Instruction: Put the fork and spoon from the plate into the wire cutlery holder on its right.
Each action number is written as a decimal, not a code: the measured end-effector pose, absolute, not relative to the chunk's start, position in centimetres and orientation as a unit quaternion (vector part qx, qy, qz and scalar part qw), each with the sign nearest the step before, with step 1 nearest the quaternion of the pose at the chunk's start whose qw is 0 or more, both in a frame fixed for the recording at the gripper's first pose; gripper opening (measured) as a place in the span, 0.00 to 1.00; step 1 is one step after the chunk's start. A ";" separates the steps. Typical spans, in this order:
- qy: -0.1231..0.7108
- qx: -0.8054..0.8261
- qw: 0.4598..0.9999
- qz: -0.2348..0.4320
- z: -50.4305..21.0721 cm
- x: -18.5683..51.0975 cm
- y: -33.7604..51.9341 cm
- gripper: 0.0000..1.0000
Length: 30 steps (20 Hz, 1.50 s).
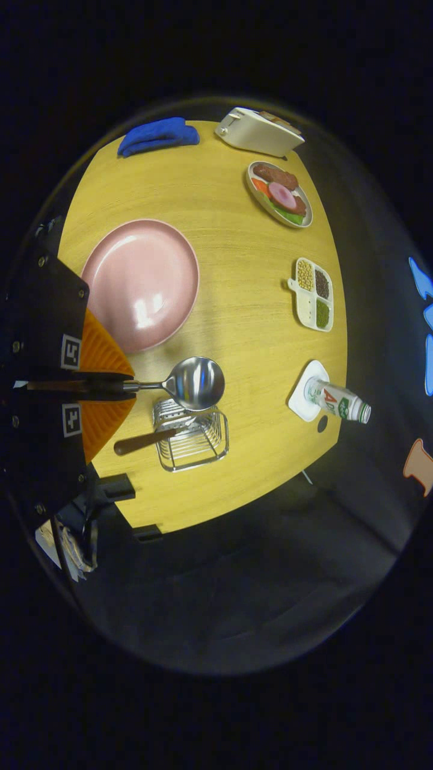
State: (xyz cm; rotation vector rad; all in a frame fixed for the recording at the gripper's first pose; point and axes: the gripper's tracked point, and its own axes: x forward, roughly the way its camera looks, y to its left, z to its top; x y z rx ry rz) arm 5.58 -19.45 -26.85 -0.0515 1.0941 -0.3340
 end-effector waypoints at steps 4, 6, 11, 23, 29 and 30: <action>0.520 -0.025 0.834 -0.185 -25.6 4.5 -23.3 0.06; 0.524 -0.029 0.830 -0.189 -25.7 4.4 -24.9 0.06; 0.538 -0.042 0.825 -0.170 -27.5 5.6 -27.4 0.06; 0.634 -0.035 0.765 -0.102 -31.7 7.1 -27.4 0.07; 0.652 -0.042 0.751 -0.095 -31.8 7.6 -27.4 0.10; 0.649 -0.043 0.754 -0.095 -31.6 7.7 -27.5 0.11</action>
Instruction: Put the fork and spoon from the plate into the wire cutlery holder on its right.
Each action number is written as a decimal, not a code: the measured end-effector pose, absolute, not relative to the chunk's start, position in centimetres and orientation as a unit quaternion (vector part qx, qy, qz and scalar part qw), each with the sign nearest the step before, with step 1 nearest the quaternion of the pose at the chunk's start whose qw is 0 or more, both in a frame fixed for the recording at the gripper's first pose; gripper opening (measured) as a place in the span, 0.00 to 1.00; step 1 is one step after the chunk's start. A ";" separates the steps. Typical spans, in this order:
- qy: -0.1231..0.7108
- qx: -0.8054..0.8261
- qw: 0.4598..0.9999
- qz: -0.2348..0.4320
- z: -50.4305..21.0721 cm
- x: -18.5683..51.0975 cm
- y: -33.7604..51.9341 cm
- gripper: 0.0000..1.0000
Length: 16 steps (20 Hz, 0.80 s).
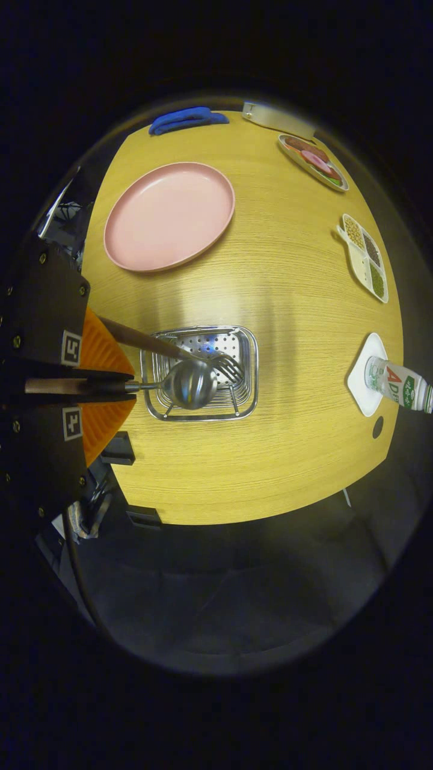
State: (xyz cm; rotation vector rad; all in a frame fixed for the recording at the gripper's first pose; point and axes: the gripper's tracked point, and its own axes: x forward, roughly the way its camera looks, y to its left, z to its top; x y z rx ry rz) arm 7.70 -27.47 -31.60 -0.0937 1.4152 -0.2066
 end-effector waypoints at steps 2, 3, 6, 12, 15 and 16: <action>0.644 -0.047 0.758 -0.097 -30.7 7.8 -27.6 0.20; 0.638 -0.041 0.762 -0.097 -30.4 7.9 -27.4 0.28; 0.628 -0.029 0.771 -0.101 -29.5 7.8 -26.9 0.36; 0.587 -0.015 0.801 -0.115 -28.0 8.4 -26.0 0.36; 0.520 0.009 0.846 -0.121 -26.2 10.4 -25.4 0.36; 0.494 0.015 0.860 -0.126 -25.3 11.0 -25.3 0.36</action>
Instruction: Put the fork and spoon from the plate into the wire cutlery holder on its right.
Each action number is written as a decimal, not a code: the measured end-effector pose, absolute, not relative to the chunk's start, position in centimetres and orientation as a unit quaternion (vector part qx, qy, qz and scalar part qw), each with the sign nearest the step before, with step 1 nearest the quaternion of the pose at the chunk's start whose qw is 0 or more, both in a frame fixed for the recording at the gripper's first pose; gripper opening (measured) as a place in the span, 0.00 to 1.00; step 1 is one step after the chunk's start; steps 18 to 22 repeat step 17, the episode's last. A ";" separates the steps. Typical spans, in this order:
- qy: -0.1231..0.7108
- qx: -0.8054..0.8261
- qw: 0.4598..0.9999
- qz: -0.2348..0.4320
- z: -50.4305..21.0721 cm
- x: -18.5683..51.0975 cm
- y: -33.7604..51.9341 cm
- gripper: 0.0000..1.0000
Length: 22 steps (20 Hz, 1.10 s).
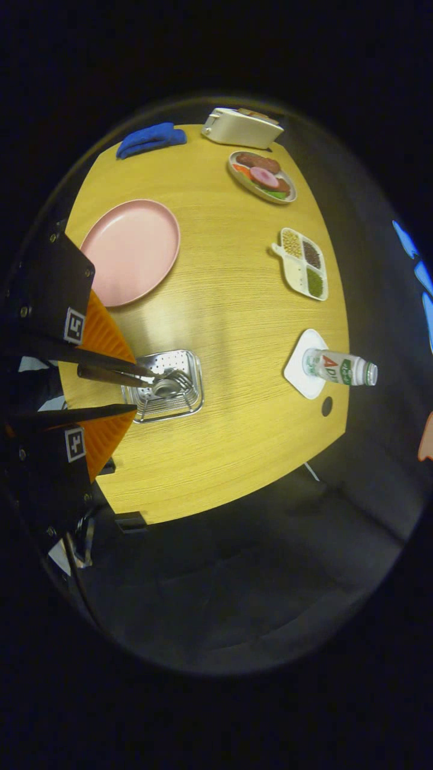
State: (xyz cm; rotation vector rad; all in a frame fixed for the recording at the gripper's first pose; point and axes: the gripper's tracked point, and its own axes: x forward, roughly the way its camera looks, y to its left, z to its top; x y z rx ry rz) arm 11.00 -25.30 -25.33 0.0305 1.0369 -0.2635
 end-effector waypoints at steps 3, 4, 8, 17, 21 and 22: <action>0.413 0.014 0.901 -0.134 -22.2 12.2 -25.3 0.36; 0.382 0.013 0.914 -0.136 -20.7 12.6 -25.4 0.36; 0.246 0.030 0.960 -0.129 -14.4 13.9 -24.5 0.36; -0.003 0.038 0.997 -0.069 -1.2 12.6 -20.8 0.38; -0.003 0.038 0.997 -0.069 -1.2 12.6 -20.8 0.38; -0.003 0.038 0.997 -0.069 -1.2 12.6 -20.8 0.38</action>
